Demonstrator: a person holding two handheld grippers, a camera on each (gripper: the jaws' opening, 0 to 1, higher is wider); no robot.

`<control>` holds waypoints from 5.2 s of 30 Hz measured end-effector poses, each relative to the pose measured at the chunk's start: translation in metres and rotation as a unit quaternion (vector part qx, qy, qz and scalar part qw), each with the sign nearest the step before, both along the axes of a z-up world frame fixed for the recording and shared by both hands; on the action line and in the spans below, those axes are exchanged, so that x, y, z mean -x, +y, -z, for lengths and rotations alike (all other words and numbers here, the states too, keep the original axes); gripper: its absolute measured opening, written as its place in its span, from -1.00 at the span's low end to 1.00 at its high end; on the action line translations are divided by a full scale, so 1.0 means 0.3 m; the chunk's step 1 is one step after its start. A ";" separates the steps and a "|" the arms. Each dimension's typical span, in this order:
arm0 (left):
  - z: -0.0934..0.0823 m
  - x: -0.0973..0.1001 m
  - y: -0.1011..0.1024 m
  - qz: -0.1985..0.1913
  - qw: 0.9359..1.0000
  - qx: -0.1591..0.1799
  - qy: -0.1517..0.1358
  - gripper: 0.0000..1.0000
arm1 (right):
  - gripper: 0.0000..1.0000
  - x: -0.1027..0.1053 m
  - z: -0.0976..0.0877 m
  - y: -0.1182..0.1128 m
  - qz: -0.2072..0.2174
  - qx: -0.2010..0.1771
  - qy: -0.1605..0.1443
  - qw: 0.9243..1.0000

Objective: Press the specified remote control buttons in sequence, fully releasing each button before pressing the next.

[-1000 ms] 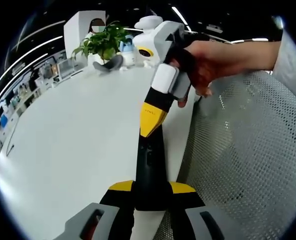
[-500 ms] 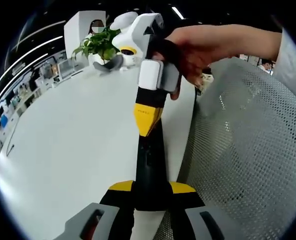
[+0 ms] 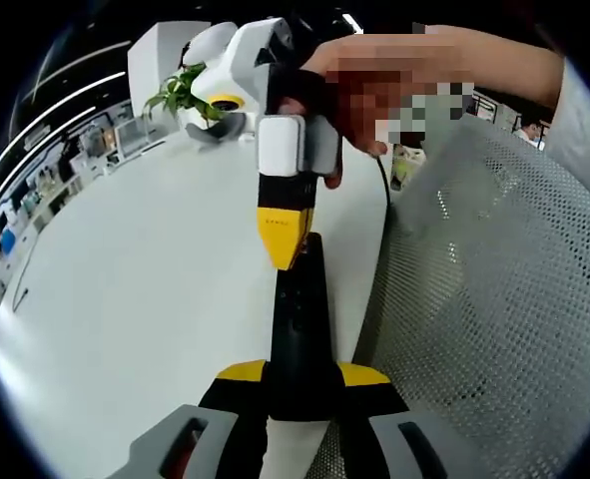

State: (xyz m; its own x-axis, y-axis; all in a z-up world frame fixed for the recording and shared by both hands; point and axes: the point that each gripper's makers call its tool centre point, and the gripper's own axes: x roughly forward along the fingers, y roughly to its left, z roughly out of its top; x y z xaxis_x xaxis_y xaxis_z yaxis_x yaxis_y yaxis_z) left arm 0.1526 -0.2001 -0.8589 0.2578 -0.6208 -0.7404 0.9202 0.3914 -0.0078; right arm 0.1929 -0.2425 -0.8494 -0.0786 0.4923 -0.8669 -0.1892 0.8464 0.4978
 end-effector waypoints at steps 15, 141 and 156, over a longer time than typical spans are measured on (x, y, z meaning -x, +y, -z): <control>0.001 0.001 0.000 0.000 1.000 0.001 0.000 -0.50 | -1.00 0.017 0.018 -0.001 -0.078 0.053 0.033 0.995; 0.001 0.001 -0.004 0.002 1.000 0.002 0.000 -0.50 | -1.00 0.062 -0.006 -0.025 0.084 -0.114 -0.052 0.989; 0.002 0.003 -0.002 0.002 1.000 0.002 0.000 -0.50 | -1.00 0.078 0.001 -0.046 0.085 -0.094 -0.040 0.991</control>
